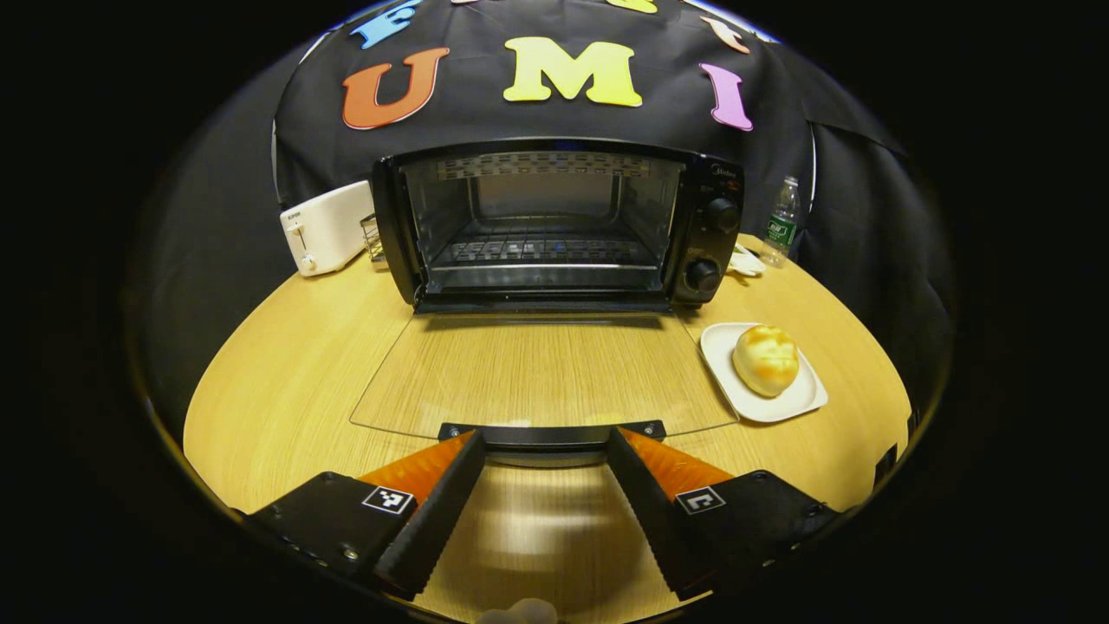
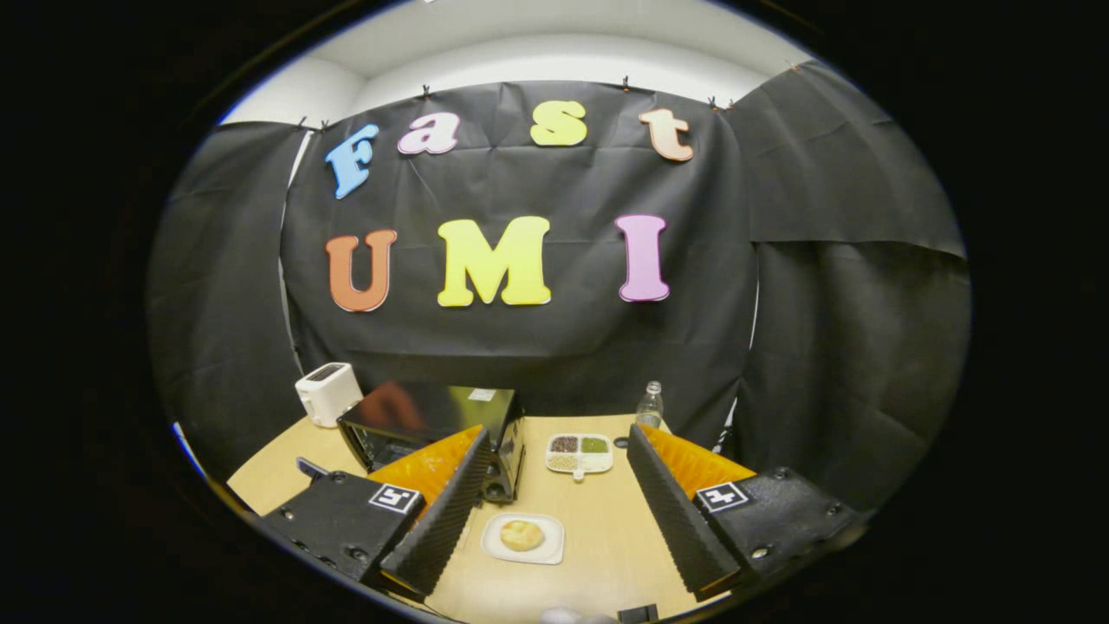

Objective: Open the electric oven with the left hand, put the food in, and close the electric oven.

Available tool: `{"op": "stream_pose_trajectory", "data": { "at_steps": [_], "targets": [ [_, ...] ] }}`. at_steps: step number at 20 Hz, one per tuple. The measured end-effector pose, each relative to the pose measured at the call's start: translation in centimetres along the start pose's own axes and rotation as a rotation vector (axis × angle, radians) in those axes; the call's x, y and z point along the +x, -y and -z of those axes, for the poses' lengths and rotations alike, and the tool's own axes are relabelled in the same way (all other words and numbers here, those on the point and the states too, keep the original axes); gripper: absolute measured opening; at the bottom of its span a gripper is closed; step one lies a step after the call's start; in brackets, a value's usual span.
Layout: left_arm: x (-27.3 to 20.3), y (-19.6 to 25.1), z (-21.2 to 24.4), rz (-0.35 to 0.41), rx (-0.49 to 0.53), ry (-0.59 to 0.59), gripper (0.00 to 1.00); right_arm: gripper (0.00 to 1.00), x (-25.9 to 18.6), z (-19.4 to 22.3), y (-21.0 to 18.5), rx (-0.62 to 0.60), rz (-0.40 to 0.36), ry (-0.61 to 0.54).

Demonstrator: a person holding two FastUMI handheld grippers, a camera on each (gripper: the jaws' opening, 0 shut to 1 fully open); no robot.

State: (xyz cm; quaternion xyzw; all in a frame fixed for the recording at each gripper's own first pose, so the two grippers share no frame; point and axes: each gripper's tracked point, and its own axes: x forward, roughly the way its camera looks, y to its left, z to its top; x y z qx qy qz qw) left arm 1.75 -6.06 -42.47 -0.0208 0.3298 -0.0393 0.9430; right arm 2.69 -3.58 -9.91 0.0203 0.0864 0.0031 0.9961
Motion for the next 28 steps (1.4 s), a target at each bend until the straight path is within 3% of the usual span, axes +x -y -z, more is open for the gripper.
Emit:
{"op": "stream_pose_trajectory", "data": {
  "at_steps": [6, 16, 22, 28],
  "targets": [
    [-5.7, -1.1, -7.8, 0.002, 0.020, 0.204, 0.94, 1.00, 1.0, 1.8, 0.9, -0.019, 0.019, 0.001],
    [-21.8, -3.7, -23.2, -0.007, -0.006, 0.597, 0.94, 0.98, 4.6, 19.2, -2.3, -0.043, -0.003, -0.222],
    [-25.2, -4.7, -26.6, -0.043, -0.031, 0.661, 0.94, 1.00, 9.4, 26.9, -5.9, -0.035, -0.046, -0.361],
    [-25.7, -5.4, -27.1, -0.062, 0.005, 0.663, 0.94, 1.00, 14.2, 31.5, -6.3, -0.019, -0.005, -0.448]
  ]
}}
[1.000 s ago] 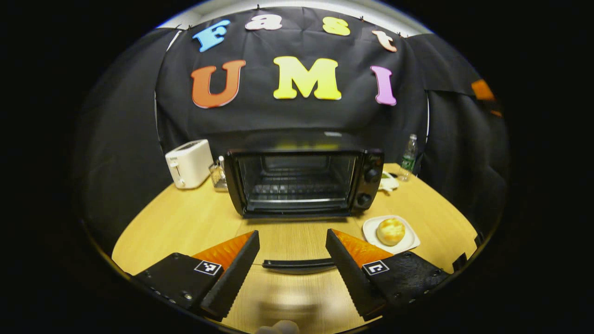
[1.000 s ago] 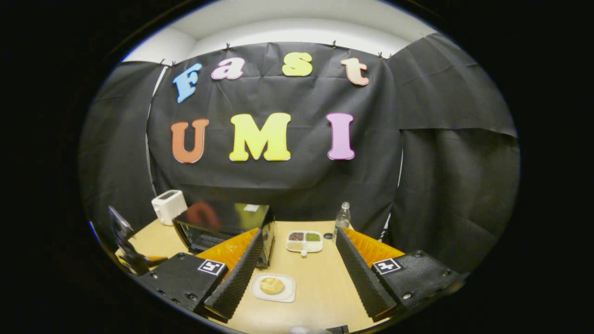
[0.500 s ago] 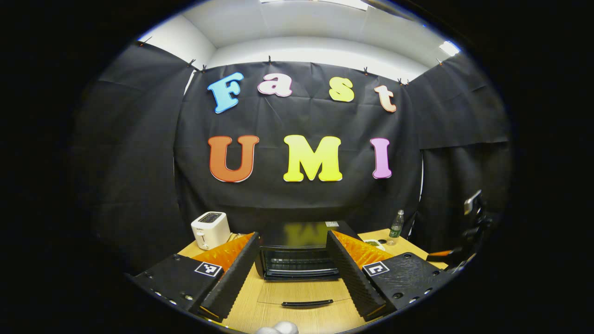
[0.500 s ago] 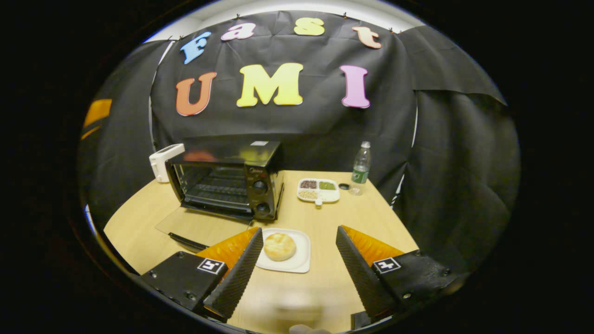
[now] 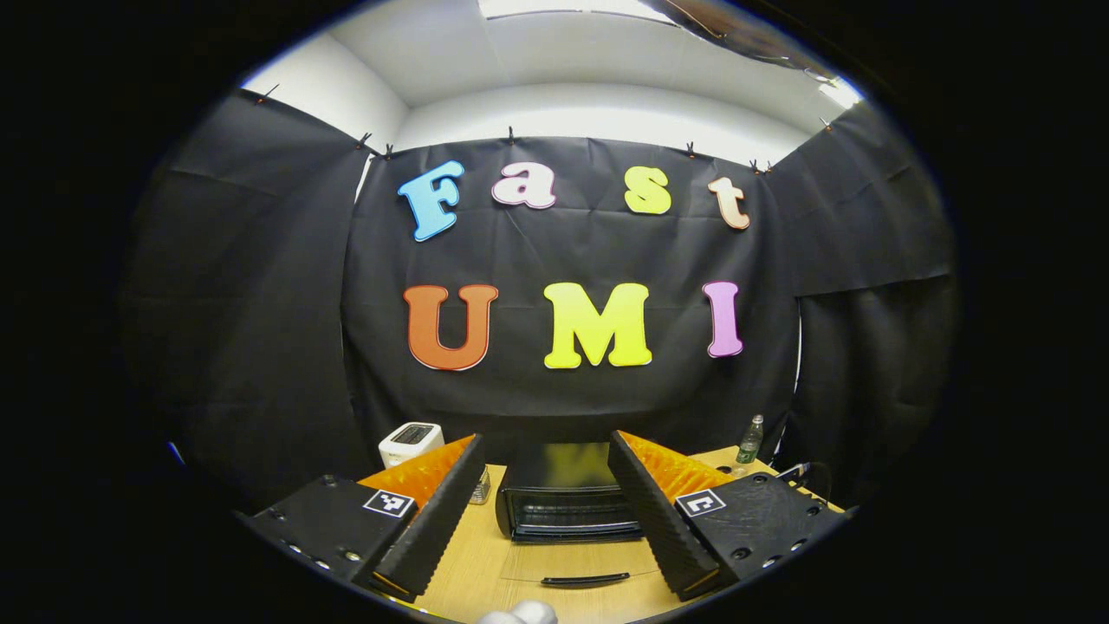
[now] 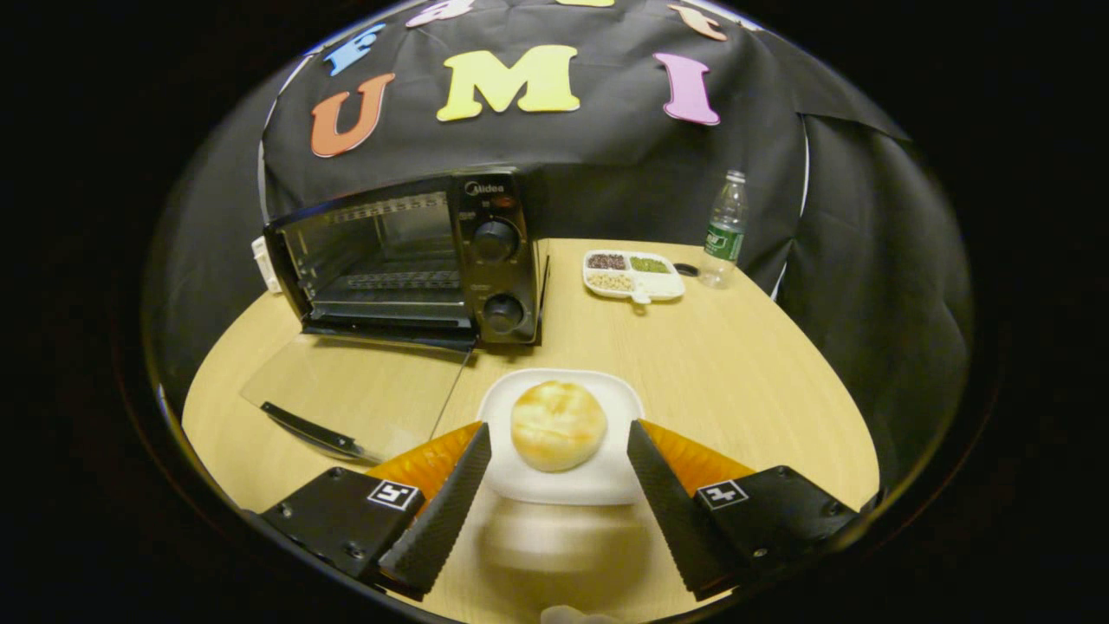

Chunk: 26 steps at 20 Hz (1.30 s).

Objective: Open the electric oven with the left hand, put the food in, and close the electric oven.

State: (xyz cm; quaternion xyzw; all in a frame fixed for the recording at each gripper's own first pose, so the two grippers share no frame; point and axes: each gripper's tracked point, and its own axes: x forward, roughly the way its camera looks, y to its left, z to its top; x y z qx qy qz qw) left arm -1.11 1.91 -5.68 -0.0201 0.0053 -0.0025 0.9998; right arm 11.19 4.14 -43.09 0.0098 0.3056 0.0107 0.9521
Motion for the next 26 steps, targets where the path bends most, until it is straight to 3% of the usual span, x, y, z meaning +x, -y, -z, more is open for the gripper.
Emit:
{"op": "stream_pose_trajectory", "data": {
  "at_steps": [13, 16, 19, 20, 21, 26],
  "targets": [
    [1.4, -0.6, 1.0, 0.010, 0.014, -0.037, 0.94, 1.00, 5.1, 1.2, -0.4, 0.013, 0.003, -0.080],
    [1.6, -0.4, 1.3, 0.017, 0.020, -0.046, 0.94, 0.94, 5.2, 1.3, -0.4, 0.007, 0.001, -0.082],
    [1.7, -0.5, 1.6, 0.021, 0.020, -0.054, 0.94, 0.79, 5.2, 1.3, -0.4, -0.002, 0.003, -0.084],
    [1.7, -0.6, 1.7, 0.021, 0.021, -0.059, 0.94, 0.78, 5.1, 1.0, -0.5, 0.002, 0.000, -0.082],
    [1.7, -0.7, 1.8, 0.020, 0.022, -0.058, 0.94, 0.72, 5.0, 0.8, -0.9, 0.016, -0.016, -0.076],
    [1.6, -1.3, 2.1, 0.028, 0.037, -0.070, 0.94, 0.72, 2.1, -2.8, -4.7, 0.194, -0.161, -0.012]
  ]
}}
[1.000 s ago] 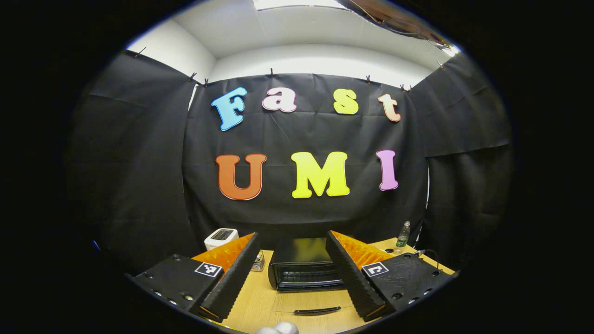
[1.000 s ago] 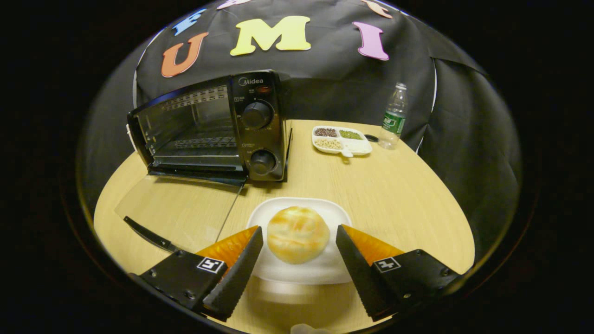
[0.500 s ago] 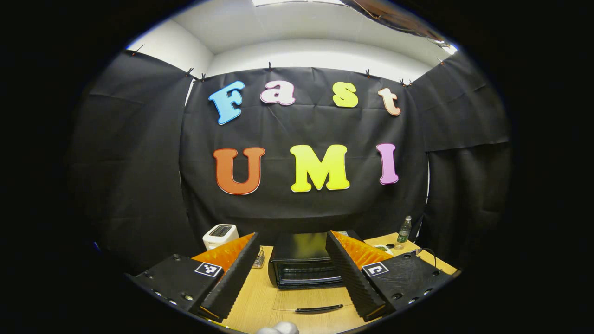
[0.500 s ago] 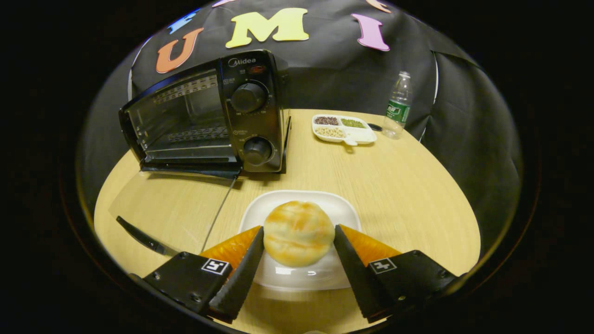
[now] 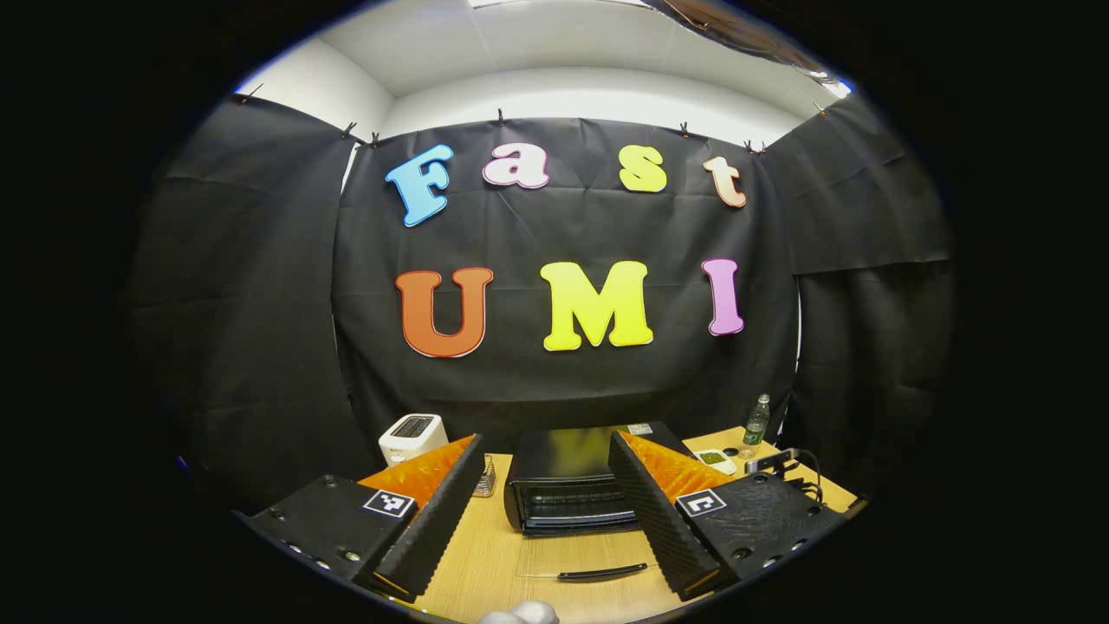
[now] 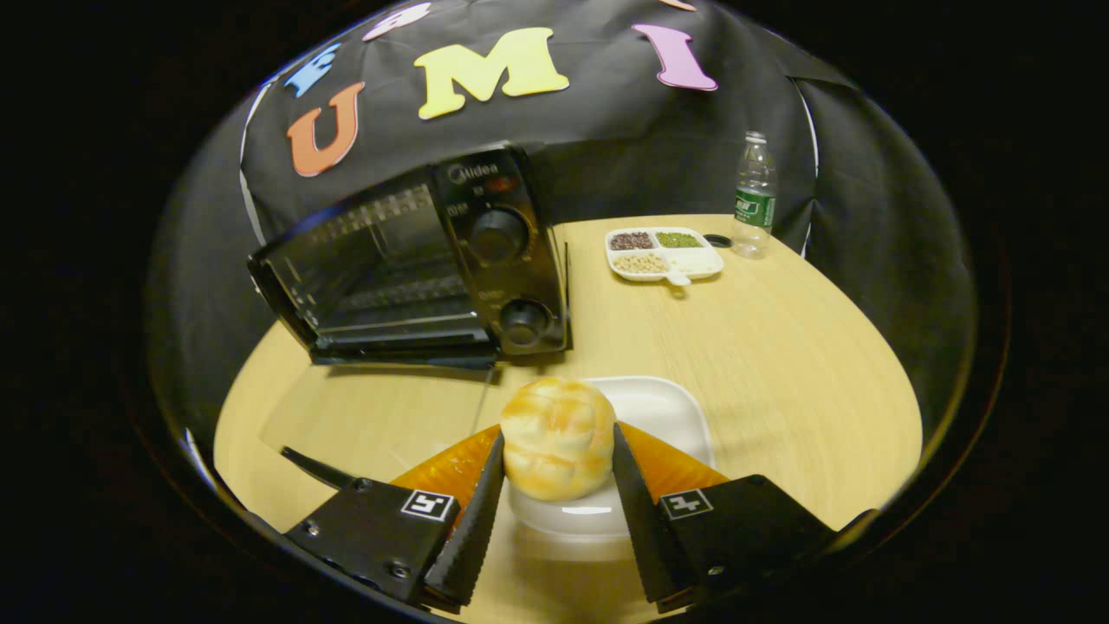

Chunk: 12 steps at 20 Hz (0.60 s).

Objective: Open the electric oven with the left hand, put the food in, and close the electric oven.

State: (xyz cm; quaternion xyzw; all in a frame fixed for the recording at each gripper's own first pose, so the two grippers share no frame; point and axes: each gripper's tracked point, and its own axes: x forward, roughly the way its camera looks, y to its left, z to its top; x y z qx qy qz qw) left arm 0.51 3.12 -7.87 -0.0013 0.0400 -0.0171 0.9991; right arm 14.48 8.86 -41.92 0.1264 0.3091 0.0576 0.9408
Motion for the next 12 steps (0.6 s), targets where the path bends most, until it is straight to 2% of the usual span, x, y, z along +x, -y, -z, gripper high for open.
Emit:
{"op": "stream_pose_trajectory", "data": {
  "at_steps": [3, 5, 9, 12],
  "targets": [
    [0.0, -0.2, 0.2, 0.016, 0.010, -0.007, 0.94, 0.72, -0.6, -1.3, -4.9, 0.180, -0.142, 0.021],
    [0.0, -0.4, 0.4, 0.024, 0.013, -0.011, 0.95, 0.72, -0.4, -1.9, -7.7, 0.283, -0.209, 0.024],
    [-0.3, -1.3, 0.5, 0.033, 0.028, -0.018, 0.95, 0.70, 0.7, -2.0, -12.7, 0.391, -0.306, 0.011],
    [-0.5, -2.0, 0.7, 0.035, 0.041, -0.022, 0.95, 0.70, 2.1, -1.5, -16.1, 0.532, -0.372, -0.027]
  ]
}}
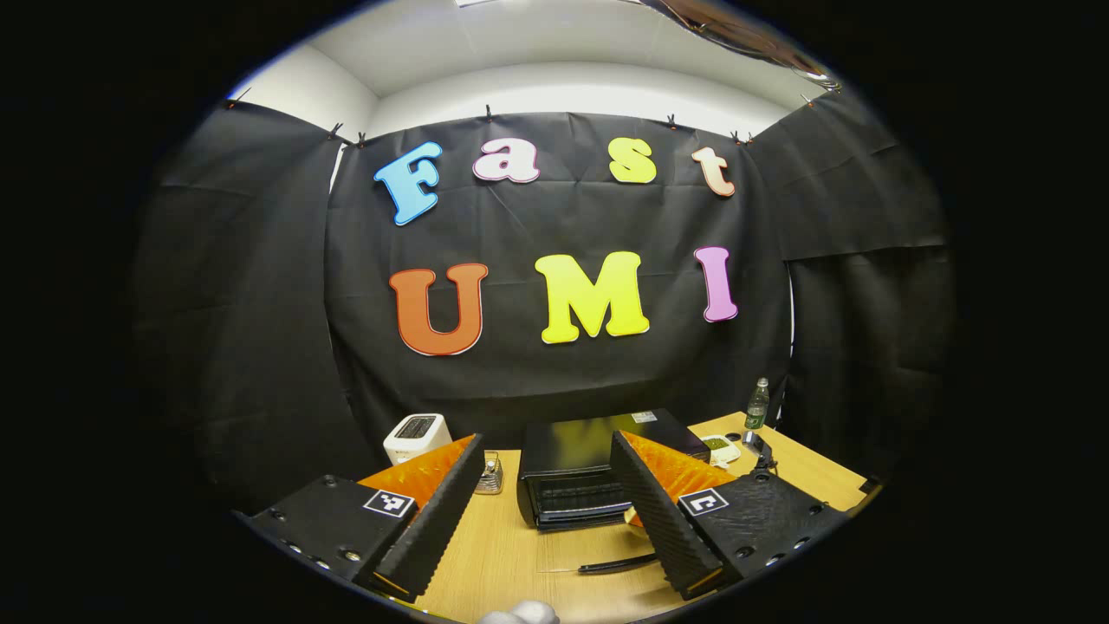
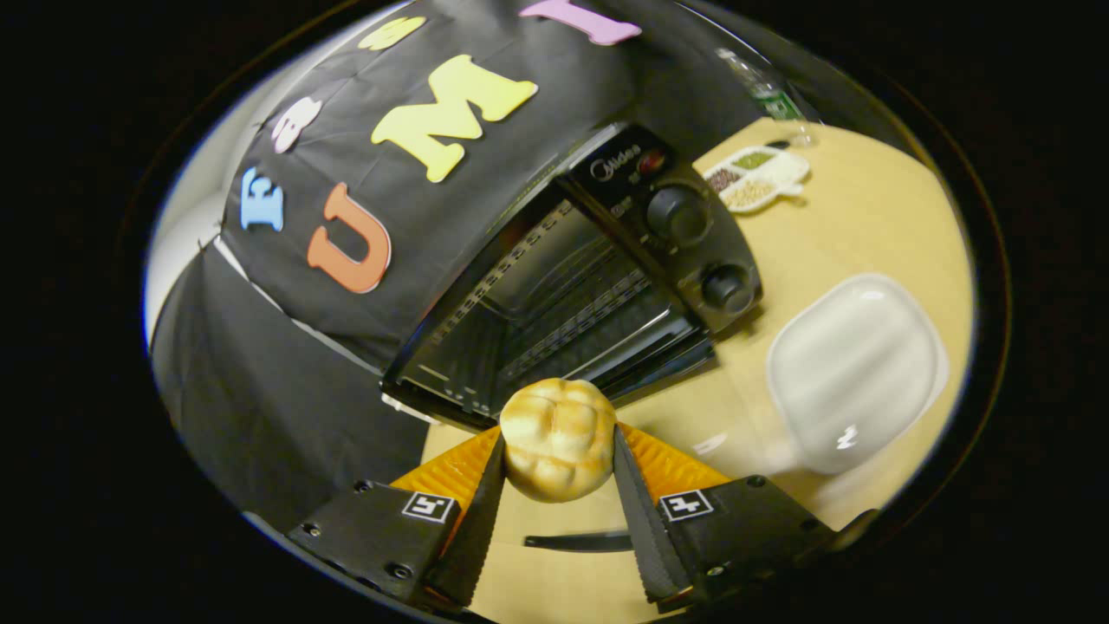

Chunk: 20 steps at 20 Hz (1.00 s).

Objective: Open the electric oven with the left hand, put the food in, and close the electric oven.

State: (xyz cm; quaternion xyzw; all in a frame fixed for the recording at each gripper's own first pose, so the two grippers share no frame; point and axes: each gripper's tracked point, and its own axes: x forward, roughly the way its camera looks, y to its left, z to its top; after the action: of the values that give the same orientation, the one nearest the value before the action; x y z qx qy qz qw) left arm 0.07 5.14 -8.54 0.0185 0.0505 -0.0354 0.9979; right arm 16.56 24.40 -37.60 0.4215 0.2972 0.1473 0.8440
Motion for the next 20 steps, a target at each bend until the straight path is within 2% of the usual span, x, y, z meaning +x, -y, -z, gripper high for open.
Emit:
{"op": "stream_pose_trajectory", "data": {
  "at_steps": [1, 6, 7, 14, 20],
  "targets": [
    [-0.1, -0.2, 0.2, 0.001, 0.002, -0.005, 0.95, 0.72, 0.3, 0.2, -0.4, 0.035, -0.022, 0.008],
    [-0.1, -1.4, 0.9, 0.001, 0.002, -0.021, 0.96, 0.72, 3.3, 0.8, -2.1, 0.111, -0.034, 0.027],
    [-0.1, -1.4, 0.9, 0.004, 0.002, -0.022, 0.96, 0.70, 3.7, 0.6, -2.2, 0.129, -0.034, 0.033],
    [-0.1, -1.5, 1.2, 0.016, 0.015, -0.029, 0.96, 0.71, 6.7, -1.9, -2.7, 0.250, -0.042, 0.095],
    [-0.1, -1.5, 1.7, 0.019, 0.022, -0.044, 0.96, 0.71, 8.6, -4.3, -1.4, 0.275, 0.020, 0.176]
  ]
}}
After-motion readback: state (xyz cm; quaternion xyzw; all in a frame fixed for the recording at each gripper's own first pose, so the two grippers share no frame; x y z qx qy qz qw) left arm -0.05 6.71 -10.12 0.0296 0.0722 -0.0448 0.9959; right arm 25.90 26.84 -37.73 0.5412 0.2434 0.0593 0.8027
